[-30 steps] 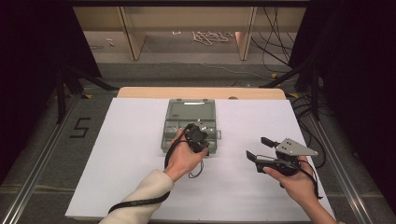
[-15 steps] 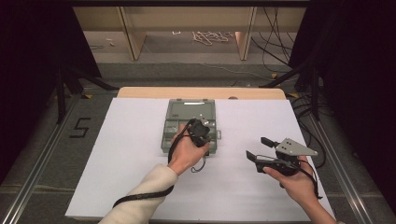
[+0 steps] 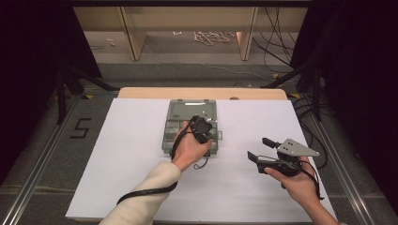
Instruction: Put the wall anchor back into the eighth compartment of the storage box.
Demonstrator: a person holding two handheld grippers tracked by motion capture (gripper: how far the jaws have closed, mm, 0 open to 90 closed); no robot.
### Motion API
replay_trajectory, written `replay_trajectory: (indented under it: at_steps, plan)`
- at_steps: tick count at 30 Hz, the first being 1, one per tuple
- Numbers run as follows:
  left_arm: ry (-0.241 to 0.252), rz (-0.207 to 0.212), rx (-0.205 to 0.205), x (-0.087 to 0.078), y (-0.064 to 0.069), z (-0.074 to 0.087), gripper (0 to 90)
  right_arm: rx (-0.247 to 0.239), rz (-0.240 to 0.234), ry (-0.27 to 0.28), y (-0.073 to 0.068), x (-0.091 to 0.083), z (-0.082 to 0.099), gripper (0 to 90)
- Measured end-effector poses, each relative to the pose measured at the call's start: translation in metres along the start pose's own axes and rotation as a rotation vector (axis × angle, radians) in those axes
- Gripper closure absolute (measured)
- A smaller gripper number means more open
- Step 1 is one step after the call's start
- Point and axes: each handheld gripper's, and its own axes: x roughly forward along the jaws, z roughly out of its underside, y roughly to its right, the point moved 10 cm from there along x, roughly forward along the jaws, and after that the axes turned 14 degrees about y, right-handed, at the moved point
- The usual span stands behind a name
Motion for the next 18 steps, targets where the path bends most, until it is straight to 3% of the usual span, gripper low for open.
replay_trajectory:
  at_steps: [6, 18]
  plan:
    - [0.005, 0.004, -0.015, 0.005, 0.001, -0.003, 85.1, 0.002, 0.000, -0.001, 0.000, 0.000, 0.000, 22.7]
    - [-0.007, -0.005, -0.002, 0.014, 0.000, -0.002, 85.0, 0.000, -0.001, -0.001, 0.000, 0.000, 0.000, 22.7]
